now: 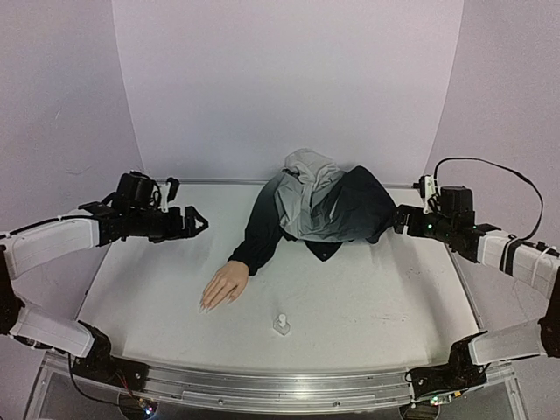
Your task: Paint the nails
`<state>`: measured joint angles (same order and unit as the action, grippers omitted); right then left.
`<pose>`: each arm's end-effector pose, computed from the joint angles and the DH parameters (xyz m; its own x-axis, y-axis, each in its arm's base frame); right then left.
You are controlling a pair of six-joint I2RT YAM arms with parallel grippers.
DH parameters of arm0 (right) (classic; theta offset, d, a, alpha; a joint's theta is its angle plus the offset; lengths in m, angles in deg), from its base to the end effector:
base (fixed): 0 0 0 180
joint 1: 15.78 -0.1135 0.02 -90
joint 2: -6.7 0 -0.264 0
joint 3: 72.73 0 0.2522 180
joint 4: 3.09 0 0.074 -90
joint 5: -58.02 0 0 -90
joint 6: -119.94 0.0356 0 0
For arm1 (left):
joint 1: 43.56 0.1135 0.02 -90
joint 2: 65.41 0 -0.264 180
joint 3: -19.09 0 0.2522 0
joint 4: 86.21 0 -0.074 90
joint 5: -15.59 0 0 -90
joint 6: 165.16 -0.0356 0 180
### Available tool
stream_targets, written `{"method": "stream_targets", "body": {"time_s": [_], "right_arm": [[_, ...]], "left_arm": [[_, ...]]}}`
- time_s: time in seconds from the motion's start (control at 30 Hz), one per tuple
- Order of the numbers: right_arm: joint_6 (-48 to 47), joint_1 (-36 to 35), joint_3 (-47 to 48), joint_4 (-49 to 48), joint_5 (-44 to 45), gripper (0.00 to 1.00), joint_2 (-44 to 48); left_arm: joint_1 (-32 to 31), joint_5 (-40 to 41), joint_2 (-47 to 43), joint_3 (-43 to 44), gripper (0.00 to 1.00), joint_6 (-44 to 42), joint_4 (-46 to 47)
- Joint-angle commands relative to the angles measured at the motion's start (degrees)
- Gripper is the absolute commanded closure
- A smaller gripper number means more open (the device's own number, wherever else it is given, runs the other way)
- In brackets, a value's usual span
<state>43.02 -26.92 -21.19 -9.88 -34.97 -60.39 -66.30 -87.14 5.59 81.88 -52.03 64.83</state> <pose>0.2631 0.0537 0.2724 -0.2007 0.1908 -0.9609 -0.2034 0.9514 0.2314 0.2463 -0.1117 0.2614 -0.7242 -0.1119 -0.6805 0.2768 0.8566 -0.4354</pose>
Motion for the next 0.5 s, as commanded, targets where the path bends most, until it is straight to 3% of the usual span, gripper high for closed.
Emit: {"method": "stream_targets", "body": {"time_s": [0.0,0.23,0.47], "right_arm": [[-1.5,-1.3,3.4,-4.0,-7.9,0.02,-2.2],[-2.6,-4.0,4.2,-5.4,-10.6,0.02,-4.4],[-3.2,-5.2,5.0,-5.9,-10.8,0.02,-5.2]], "left_arm": [[-10.5,-0.9,3.0,3.7,0.01,4.1,-0.8],[-30.5,4.4,14.1,11.0,0.07,6.6,-6.8],[-44.5,11.1,25.3,20.8,0.11,6.5,-14.7]]}}
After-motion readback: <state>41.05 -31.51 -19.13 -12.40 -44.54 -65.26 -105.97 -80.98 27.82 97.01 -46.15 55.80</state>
